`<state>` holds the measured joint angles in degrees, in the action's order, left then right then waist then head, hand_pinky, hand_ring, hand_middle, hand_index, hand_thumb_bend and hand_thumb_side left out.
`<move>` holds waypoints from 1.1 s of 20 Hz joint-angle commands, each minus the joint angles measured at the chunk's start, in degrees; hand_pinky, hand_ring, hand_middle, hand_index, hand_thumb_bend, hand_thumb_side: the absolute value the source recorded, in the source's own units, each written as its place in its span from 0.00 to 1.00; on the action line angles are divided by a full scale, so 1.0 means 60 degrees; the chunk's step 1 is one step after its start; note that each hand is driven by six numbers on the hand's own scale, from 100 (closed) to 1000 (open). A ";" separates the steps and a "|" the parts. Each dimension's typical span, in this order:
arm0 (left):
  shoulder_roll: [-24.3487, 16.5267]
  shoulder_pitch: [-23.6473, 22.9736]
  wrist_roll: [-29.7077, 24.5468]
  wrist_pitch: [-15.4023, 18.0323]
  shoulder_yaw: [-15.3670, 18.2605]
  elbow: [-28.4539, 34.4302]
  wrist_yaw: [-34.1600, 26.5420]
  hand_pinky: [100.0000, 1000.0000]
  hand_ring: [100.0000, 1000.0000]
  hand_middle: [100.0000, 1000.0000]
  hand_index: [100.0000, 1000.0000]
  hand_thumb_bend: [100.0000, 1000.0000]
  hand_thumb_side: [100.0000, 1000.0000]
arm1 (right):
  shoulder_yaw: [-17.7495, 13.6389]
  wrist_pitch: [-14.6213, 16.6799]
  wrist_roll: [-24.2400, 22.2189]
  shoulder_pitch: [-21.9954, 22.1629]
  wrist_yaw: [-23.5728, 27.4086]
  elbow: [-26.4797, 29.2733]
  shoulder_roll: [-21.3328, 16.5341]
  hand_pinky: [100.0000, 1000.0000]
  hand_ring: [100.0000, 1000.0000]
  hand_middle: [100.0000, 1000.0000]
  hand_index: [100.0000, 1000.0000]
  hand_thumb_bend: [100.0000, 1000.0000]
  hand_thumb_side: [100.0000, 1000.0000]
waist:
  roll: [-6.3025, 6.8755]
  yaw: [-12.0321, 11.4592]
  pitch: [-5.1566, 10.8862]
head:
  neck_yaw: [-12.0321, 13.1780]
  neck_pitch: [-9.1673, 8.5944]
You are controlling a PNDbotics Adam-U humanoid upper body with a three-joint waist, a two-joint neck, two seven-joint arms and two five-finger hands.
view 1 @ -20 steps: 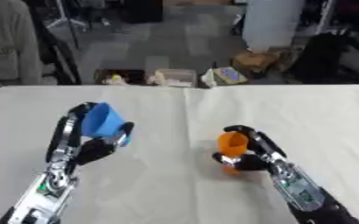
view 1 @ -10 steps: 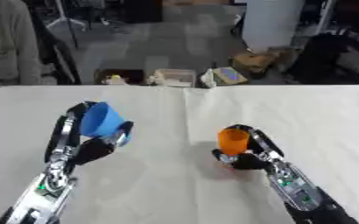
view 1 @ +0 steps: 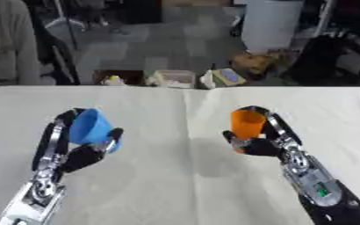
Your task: Pour the contents of one cup into another cup.
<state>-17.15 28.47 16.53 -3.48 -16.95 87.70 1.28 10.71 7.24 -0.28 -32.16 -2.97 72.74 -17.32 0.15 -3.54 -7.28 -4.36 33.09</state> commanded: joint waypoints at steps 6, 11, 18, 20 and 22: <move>-0.0744 0.0943 -0.1034 -0.1103 -0.0605 0.0813 0.0541 0.16 0.31 0.31 0.54 0.32 0.00 | 0.0912 0.0154 -0.0961 -0.0339 -0.0503 0.0538 0.0183 0.28 0.23 0.25 0.67 0.21 0.00 | 0.0103 -0.0040 0.0248 | -0.0067 -0.0062; -0.0944 0.1680 -0.1950 -0.1836 -0.1166 0.0949 0.1144 0.16 0.30 0.31 0.55 0.31 0.00 | 0.1398 0.0352 -0.1500 -0.0647 -0.0799 0.0448 0.0576 0.29 0.24 0.25 0.67 0.20 0.00 | 0.0166 -0.0072 0.0308 | -0.0152 -0.0044; -0.0925 0.2431 -0.3147 -0.2408 -0.1508 0.0641 0.2440 0.13 0.28 0.29 0.55 0.30 0.00 | 0.1700 0.0564 -0.1860 -0.0830 -0.1089 0.0237 0.0892 0.29 0.24 0.24 0.67 0.20 0.00 | 0.0208 -0.0125 0.0336 | -0.0243 -0.0028; -0.0874 0.2602 -0.3418 -0.2461 -0.1551 0.0541 0.2827 0.11 0.26 0.27 0.55 0.30 0.00 | 0.1726 0.0596 -0.1892 -0.0848 -0.1141 0.0162 0.0944 0.29 0.24 0.24 0.67 0.19 0.00 | 0.0206 -0.0130 0.0345 | -0.0258 -0.0032; -0.0816 0.2777 -0.3689 -0.2465 -0.1596 0.0454 0.3302 0.08 0.23 0.25 0.55 0.29 0.00 | 0.1739 0.0627 -0.1907 -0.0856 -0.1180 0.0099 0.0976 0.29 0.24 0.24 0.67 0.19 0.00 | 0.0202 -0.0131 0.0355 | -0.0265 -0.0041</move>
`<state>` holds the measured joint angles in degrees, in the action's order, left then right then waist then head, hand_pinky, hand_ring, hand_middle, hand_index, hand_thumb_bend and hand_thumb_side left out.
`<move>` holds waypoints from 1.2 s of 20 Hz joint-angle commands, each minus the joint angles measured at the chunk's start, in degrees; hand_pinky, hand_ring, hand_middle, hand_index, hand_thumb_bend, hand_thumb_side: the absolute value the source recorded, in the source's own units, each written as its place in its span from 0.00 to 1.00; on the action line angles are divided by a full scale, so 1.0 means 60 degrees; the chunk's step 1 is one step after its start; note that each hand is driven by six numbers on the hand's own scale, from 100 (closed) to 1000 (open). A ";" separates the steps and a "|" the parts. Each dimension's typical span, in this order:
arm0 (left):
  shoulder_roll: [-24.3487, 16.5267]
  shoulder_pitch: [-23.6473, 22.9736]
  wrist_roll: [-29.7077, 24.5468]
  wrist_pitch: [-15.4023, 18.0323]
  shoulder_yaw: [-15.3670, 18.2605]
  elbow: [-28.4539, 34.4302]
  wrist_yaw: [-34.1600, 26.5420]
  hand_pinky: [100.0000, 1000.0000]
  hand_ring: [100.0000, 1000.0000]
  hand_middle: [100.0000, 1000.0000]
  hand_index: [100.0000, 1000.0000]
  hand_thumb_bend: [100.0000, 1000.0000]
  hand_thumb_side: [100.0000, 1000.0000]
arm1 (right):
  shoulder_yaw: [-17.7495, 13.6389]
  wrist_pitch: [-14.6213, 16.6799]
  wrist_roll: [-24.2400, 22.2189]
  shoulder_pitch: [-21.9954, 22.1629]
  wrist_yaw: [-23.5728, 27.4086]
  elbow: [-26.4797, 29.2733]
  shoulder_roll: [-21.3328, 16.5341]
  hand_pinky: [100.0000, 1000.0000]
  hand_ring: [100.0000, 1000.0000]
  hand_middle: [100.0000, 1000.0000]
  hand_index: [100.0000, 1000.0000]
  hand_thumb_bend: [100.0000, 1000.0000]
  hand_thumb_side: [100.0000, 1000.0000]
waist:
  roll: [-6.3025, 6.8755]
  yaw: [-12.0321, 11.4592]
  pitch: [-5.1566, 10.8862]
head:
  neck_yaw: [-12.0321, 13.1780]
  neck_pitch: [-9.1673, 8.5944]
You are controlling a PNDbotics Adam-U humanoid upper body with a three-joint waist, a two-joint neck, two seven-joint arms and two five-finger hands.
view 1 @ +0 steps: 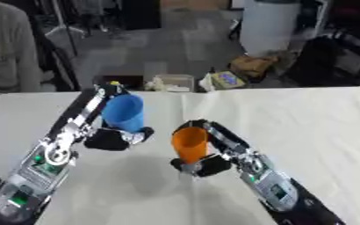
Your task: Pour the contents of one cup into another cup.
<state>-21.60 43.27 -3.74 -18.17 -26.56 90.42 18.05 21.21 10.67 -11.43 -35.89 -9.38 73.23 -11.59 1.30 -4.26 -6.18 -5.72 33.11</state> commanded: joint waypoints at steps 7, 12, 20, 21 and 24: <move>0.0024 0.0808 -0.1620 0.0427 -0.0102 -0.0137 0.2456 0.01 0.16 0.19 0.56 0.23 0.00 | -0.0003 0.0099 -0.0061 -0.0243 -0.0187 -0.0107 0.0050 0.29 0.24 0.24 0.68 0.19 0.00 | 0.0012 -0.0004 0.0204 | -0.0073 -0.0063; -0.0002 0.1057 -0.2555 0.1013 -0.0159 0.0075 0.3561 0.00 0.14 0.15 0.55 0.20 0.00 | -0.0009 0.0108 -0.0056 -0.0246 -0.0213 -0.0196 0.0058 0.29 0.24 0.24 0.68 0.18 0.00 | 0.0021 -0.0006 0.0228 | -0.0099 -0.0071; -0.0083 0.1390 -0.3726 0.1908 -0.0181 0.0708 0.5487 0.00 0.12 0.12 0.55 0.14 0.00 | -0.0003 0.0133 -0.0076 -0.0241 -0.0229 -0.0275 0.0066 0.29 0.24 0.24 0.68 0.18 0.00 | 0.0034 -0.0038 0.0274 | -0.0121 -0.0080; -0.0068 0.1413 -0.3809 0.1984 -0.0187 0.0733 0.5658 0.00 0.12 0.11 0.55 0.14 0.00 | 0.0005 0.0133 -0.0081 -0.0243 -0.0227 -0.0273 0.0068 0.29 0.24 0.24 0.68 0.18 0.00 | 0.0032 -0.0041 0.0277 | -0.0120 -0.0076; -0.0007 0.1449 -0.3968 0.2129 -0.0194 0.0696 0.6062 0.00 0.11 0.11 0.54 0.13 0.00 | 0.0055 0.0097 -0.0058 -0.0243 -0.0222 -0.0248 0.0073 0.29 0.24 0.24 0.68 0.17 0.00 | 0.0029 -0.0048 0.0279 | -0.0118 -0.0075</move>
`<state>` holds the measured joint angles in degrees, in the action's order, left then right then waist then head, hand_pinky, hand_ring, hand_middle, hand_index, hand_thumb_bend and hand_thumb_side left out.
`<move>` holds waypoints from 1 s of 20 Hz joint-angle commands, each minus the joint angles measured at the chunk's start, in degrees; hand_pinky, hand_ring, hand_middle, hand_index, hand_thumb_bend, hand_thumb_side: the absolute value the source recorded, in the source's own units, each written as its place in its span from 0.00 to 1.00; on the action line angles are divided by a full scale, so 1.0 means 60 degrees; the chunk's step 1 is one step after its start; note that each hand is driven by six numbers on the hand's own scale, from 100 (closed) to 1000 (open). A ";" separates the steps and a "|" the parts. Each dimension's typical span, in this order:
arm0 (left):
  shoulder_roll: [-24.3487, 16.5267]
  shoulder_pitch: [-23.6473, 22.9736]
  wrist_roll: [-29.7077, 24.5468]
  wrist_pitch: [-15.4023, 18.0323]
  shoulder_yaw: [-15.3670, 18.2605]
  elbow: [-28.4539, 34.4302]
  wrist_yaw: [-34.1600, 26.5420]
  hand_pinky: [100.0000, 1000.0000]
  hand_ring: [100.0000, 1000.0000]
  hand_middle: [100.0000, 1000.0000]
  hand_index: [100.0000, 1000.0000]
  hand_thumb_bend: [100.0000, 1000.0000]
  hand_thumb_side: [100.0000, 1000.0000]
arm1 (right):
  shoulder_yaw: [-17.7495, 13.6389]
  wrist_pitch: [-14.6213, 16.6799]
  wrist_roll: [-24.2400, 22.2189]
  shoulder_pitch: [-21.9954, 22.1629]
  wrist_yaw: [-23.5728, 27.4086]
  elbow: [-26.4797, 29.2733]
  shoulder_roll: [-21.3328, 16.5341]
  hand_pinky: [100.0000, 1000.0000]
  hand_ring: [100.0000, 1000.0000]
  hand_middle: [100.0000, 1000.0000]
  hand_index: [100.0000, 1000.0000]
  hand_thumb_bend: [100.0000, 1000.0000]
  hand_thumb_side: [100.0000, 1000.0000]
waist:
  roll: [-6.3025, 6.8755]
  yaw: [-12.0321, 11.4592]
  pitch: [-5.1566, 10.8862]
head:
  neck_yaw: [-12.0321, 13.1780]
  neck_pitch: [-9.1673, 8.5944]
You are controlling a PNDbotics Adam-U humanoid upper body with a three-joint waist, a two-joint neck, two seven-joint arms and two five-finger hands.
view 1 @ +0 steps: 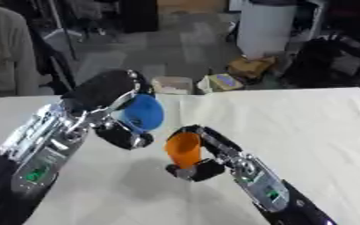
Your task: Pour the contents of one cup into another cup.
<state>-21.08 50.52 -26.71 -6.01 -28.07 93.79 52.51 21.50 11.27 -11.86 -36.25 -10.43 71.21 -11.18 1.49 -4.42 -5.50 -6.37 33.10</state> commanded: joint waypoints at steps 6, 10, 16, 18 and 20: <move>0.0087 0.0270 -0.0081 0.0106 0.0072 -0.0243 0.0548 0.00 0.11 0.10 0.54 0.13 0.00 | 0.0108 -0.0094 0.0058 -0.0189 -0.0019 0.0172 0.0027 0.29 0.24 0.24 0.68 0.17 0.00 | -0.0015 -0.0015 0.0155 | -0.0029 -0.0076; 0.0241 0.0335 0.0065 0.0086 0.0102 -0.0525 0.0841 0.00 0.11 0.10 0.55 0.13 0.00 | 0.0150 -0.0113 0.0033 -0.0189 0.0002 0.0189 0.0057 0.29 0.24 0.24 0.68 0.17 0.00 | -0.0032 0.0006 0.0148 | -0.0038 -0.0079; 0.0555 0.0509 0.0331 0.0188 0.0085 -0.1037 0.1564 0.00 0.11 0.10 0.55 0.13 0.00 | 0.0264 -0.0108 -0.0098 -0.0199 0.0027 0.0270 0.0155 0.29 0.24 0.24 0.68 0.17 0.00 | -0.0075 0.0054 0.0129 | -0.0006 -0.0067; 0.0669 0.0572 0.0389 0.0253 0.0080 -0.1219 0.1811 0.00 0.11 0.10 0.55 0.12 0.00 | 0.0289 -0.0116 -0.0129 -0.0219 0.0044 0.0317 0.0191 0.29 0.24 0.24 0.68 0.17 0.00 | -0.0085 0.0071 0.0123 | 0.0003 -0.0067; 0.0776 0.0629 0.0432 0.0341 0.0070 -0.1383 0.2045 0.01 0.11 0.10 0.55 0.11 0.01 | 0.0319 -0.0128 -0.0162 -0.0238 0.0064 0.0359 0.0212 0.30 0.24 0.24 0.68 0.17 0.00 | -0.0094 0.0083 0.0118 | 0.0011 -0.0066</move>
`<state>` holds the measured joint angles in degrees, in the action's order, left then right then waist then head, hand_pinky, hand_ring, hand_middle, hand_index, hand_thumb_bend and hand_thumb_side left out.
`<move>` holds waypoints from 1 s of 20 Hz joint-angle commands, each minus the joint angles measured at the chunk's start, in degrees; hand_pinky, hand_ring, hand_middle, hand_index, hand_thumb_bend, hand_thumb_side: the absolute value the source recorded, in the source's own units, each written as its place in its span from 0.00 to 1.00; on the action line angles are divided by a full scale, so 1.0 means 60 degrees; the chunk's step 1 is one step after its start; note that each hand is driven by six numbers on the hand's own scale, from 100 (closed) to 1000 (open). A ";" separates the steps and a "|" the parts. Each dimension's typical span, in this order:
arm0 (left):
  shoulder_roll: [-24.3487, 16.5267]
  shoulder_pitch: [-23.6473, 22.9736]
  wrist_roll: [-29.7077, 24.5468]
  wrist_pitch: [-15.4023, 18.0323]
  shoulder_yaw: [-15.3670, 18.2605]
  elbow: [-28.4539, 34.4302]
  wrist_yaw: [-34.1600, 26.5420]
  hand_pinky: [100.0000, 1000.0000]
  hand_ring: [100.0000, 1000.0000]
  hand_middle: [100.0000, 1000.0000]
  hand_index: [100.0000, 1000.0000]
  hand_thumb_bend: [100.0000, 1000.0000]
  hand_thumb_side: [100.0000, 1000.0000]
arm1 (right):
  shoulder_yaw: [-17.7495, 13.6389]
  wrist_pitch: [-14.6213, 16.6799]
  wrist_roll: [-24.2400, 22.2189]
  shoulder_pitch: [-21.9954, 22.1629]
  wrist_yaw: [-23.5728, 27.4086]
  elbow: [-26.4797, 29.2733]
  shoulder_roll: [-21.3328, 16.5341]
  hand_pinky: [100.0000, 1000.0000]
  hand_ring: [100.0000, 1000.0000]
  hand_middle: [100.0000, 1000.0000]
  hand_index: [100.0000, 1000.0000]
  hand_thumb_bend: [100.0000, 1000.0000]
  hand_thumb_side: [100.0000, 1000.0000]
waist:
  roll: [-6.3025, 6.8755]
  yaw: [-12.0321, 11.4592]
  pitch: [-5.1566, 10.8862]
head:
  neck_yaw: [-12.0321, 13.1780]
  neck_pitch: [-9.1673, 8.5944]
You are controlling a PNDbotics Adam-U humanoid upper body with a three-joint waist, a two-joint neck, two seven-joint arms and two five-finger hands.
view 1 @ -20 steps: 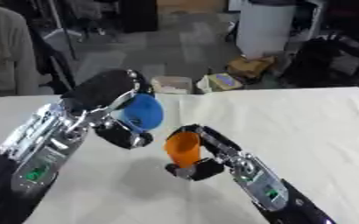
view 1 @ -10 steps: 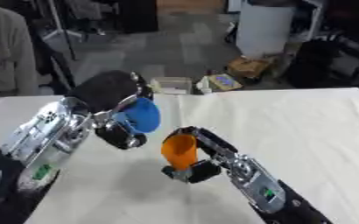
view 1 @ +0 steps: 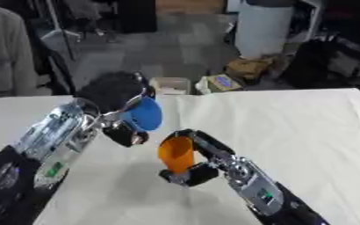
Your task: Pour the contents of one cup into another cup.
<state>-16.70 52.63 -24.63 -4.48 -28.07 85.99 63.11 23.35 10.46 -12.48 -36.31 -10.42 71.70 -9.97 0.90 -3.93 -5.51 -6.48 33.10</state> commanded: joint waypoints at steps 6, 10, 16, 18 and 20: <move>0.0205 0.0434 0.0057 0.0481 0.0011 -0.0227 0.0946 0.02 0.11 0.09 0.56 0.10 0.01 | 0.0061 -0.0012 -0.0108 -0.0256 0.0073 0.0299 0.0048 0.30 0.24 0.24 0.68 0.16 0.00 | -0.0004 0.0019 0.0112 | 0.0055 -0.0064; 0.0237 0.0465 0.0038 0.0635 -0.0008 -0.0265 0.1238 0.02 0.10 0.09 0.56 0.09 0.01 | 0.0081 -0.0013 -0.0113 -0.0256 0.0103 0.0338 0.0014 0.30 0.24 0.24 0.68 0.16 0.00 | -0.0006 0.0020 0.0113 | 0.0060 -0.0072; 0.0276 0.0486 0.0034 0.0807 -0.0031 -0.0314 0.1651 0.02 0.10 0.08 0.56 0.08 0.02 | 0.0122 -0.0062 -0.0132 -0.0219 0.0211 0.0474 -0.0096 0.30 0.25 0.25 0.68 0.16 0.00 | -0.0012 0.0028 0.0109 | 0.0065 -0.0063; 0.0282 0.0479 0.0047 0.0855 -0.0040 -0.0332 0.1790 0.03 0.10 0.08 0.56 0.08 0.02 | 0.0126 -0.0083 -0.0128 -0.0216 0.0227 0.0495 -0.0112 0.30 0.24 0.25 0.68 0.16 0.00 | -0.0008 0.0032 0.0108 | 0.0071 -0.0061; 0.0291 0.0475 0.0069 0.0903 -0.0055 -0.0337 0.1926 0.03 0.10 0.08 0.57 0.07 0.02 | 0.0132 -0.0101 -0.0118 -0.0216 0.0234 0.0505 -0.0119 0.29 0.24 0.25 0.68 0.16 0.00 | -0.0002 0.0042 0.0108 | 0.0070 -0.0062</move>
<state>-14.94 54.03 -24.35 0.63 -28.51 83.52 73.96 24.36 9.94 -13.20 -36.60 -9.49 73.34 -9.85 0.90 -3.76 -5.64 -6.16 33.10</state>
